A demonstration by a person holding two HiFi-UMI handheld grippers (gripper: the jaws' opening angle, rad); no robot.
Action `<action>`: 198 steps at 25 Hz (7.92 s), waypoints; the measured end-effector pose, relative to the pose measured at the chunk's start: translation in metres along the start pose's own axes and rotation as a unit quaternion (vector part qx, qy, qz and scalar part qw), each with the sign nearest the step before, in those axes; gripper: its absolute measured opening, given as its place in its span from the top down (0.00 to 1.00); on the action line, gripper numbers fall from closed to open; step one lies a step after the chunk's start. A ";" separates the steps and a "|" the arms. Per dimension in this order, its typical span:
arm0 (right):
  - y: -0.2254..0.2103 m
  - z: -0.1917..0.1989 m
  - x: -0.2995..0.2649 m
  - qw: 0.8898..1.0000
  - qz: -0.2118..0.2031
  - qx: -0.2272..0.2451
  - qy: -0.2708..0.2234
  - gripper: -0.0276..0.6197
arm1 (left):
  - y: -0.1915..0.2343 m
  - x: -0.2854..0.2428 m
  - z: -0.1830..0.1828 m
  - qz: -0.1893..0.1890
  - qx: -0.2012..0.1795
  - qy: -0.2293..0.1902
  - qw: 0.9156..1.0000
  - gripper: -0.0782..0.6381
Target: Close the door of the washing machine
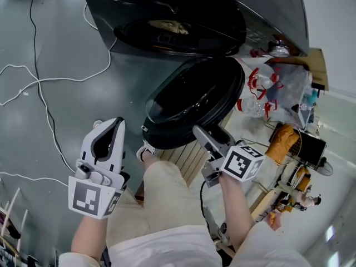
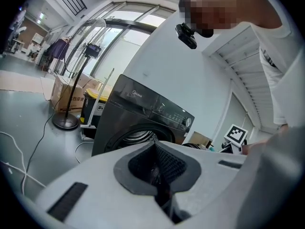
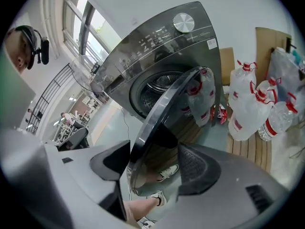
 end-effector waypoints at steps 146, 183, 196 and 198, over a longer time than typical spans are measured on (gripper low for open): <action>0.091 -0.149 0.492 0.858 0.104 0.200 -0.461 0.96 | -0.251 0.188 -0.388 -0.060 -0.211 -0.237 0.946 0.88; 0.183 -0.167 0.448 0.860 0.066 0.265 -0.431 0.96 | -0.221 0.216 -0.388 -0.062 -0.207 -0.211 0.953 0.88; 0.213 -0.169 0.432 0.851 0.065 0.282 -0.439 0.96 | -0.201 0.228 -0.391 -0.066 -0.203 -0.217 0.953 0.88; 0.217 -0.168 0.427 0.851 0.062 0.282 -0.439 0.96 | -0.197 0.230 -0.391 -0.069 -0.200 -0.220 0.952 0.88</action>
Point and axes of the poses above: the fingertips, and each gripper's own axes: x backward along the fingers, y to its left, z out of its underside, the point moved 5 cm from there along x, backward along the fingers, and after that the axes turned 4 degrees about y, right-handed, at the moved point
